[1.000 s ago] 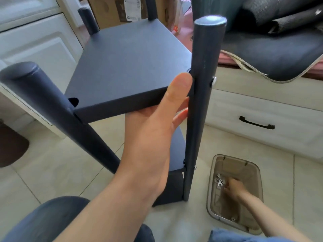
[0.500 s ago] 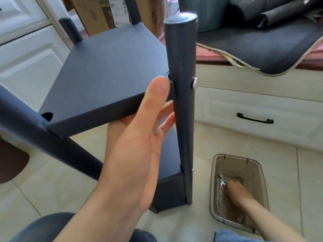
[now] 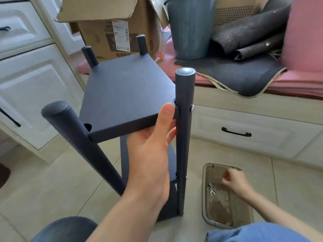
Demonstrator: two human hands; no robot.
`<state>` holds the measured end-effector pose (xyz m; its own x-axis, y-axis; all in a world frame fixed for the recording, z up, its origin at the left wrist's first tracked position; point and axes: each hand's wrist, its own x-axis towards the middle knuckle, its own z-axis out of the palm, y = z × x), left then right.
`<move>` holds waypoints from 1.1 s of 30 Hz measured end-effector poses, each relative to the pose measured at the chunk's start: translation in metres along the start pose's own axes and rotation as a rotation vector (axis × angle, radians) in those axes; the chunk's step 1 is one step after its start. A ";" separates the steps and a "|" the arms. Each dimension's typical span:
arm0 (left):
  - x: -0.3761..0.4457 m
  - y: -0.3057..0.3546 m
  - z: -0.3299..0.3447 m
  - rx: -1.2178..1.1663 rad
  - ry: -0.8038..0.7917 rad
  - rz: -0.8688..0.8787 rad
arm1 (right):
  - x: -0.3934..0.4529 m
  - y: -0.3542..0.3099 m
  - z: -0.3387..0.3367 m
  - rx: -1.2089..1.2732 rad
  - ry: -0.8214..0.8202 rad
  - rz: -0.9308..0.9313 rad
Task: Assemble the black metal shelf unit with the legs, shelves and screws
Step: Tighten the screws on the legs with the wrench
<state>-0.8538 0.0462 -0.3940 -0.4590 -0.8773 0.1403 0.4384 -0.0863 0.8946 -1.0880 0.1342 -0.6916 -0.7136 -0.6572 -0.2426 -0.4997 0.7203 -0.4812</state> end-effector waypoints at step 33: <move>0.002 0.059 -0.040 -0.137 0.144 -0.106 | -0.151 -0.295 -0.124 1.142 -0.372 -0.343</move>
<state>-0.7974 0.0206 -0.3580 -0.3974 -0.9174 -0.0227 0.4984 -0.2365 0.8340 -0.8938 0.0486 -0.4091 -0.3561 -0.9297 -0.0937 0.2122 0.0172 -0.9771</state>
